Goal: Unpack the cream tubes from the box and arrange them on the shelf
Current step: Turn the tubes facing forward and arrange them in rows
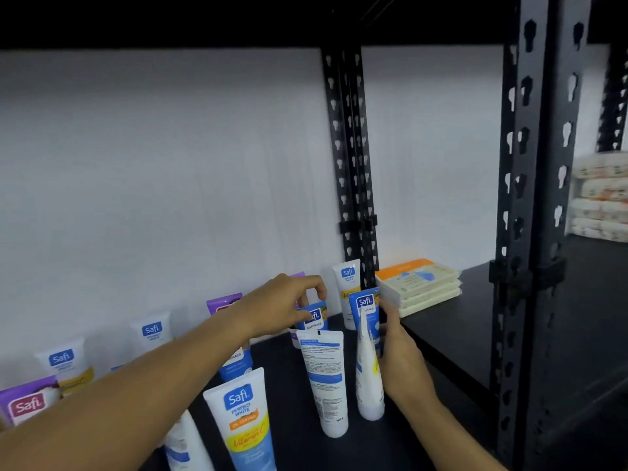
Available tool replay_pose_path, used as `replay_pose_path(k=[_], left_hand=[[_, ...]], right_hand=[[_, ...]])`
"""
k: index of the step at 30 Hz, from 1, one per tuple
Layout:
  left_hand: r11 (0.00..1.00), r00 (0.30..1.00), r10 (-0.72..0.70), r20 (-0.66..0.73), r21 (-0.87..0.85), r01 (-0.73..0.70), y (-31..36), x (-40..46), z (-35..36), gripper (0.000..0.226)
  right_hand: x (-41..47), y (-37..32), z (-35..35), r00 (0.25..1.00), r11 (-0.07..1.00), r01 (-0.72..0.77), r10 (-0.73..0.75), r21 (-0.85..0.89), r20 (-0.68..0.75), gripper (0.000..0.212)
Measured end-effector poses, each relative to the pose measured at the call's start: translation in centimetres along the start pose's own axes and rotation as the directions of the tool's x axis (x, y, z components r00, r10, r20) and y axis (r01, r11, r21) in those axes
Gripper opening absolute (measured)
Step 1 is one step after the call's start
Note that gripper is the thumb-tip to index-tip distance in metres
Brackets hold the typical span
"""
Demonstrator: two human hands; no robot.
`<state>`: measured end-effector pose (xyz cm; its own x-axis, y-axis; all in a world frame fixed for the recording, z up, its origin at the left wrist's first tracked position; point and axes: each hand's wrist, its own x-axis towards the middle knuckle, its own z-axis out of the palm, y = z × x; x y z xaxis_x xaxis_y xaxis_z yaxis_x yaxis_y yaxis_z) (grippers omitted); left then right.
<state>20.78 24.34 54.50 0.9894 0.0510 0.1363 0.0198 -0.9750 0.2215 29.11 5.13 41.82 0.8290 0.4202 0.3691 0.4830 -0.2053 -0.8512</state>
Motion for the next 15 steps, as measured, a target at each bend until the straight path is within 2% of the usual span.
replay_pose_path(k=[4,11,15], left_hand=[[1.000,1.000,0.001,0.000,0.024,-0.001,0.03,0.03,-0.07,0.026],[0.996,1.000,-0.009,-0.011,0.091,0.010,0.15,-0.17,-0.17,0.027],[0.994,0.999,-0.032,-0.019,0.102,0.033,0.20,-0.48,-0.17,0.029]], right_hand=[[-0.12,-0.42,-0.31,1.000,1.000,-0.002,0.002,0.007,0.018,0.056],[0.22,-0.54,-0.46,0.999,0.996,-0.008,0.012,-0.087,0.047,0.074],[0.15,-0.66,-0.61,0.997,0.994,0.014,-0.006,-0.108,0.074,0.077]])
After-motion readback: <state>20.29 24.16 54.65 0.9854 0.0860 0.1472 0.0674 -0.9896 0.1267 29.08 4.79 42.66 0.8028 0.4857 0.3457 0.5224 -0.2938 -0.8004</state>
